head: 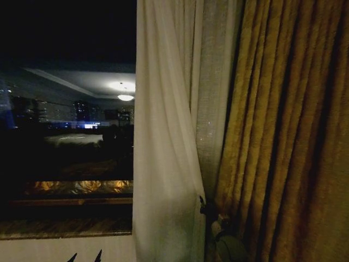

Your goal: Open the curtains by pulling them apart, changing their state from closed to fully open.

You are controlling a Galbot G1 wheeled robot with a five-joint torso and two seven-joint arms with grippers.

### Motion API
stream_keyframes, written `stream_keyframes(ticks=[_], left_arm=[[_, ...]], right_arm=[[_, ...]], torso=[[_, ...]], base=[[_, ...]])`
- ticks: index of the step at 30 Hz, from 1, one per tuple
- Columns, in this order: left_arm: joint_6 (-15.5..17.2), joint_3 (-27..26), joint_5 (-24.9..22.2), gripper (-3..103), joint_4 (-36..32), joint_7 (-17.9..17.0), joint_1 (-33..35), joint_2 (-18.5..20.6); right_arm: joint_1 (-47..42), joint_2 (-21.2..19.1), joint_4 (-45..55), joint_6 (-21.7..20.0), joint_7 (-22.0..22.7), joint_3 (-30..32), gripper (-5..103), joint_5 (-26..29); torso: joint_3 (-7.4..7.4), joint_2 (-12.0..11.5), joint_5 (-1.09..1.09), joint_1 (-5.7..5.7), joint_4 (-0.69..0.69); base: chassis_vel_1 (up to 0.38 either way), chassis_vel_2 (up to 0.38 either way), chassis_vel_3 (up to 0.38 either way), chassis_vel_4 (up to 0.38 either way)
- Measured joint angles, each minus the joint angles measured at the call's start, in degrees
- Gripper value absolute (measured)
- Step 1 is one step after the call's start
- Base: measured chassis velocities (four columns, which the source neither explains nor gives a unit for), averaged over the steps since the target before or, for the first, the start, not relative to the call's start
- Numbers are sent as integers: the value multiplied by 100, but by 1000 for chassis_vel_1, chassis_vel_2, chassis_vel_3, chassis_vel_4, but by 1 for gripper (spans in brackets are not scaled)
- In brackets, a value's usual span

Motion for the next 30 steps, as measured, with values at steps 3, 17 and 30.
stream_keyframes(ticks=[3,17,30], left_arm=[[-2,0,-6,100,0,4,5,7],[-5,19,-15,100,67,17,-24,41],[-5,24,-9,100,97,17,-37,18]], right_arm=[[-16,0,31,9,-1,0,0,-49],[-186,1,112,51,-51,3,0,-178],[-287,-1,176,232,-68,-90,8,-311]], torso=[[0,0,0,0,-1],[1,0,0,3,2],[1,-1,0,2,-1]], base=[[-217,-204,233,231],[-107,-107,103,102],[0,0,0,0]])
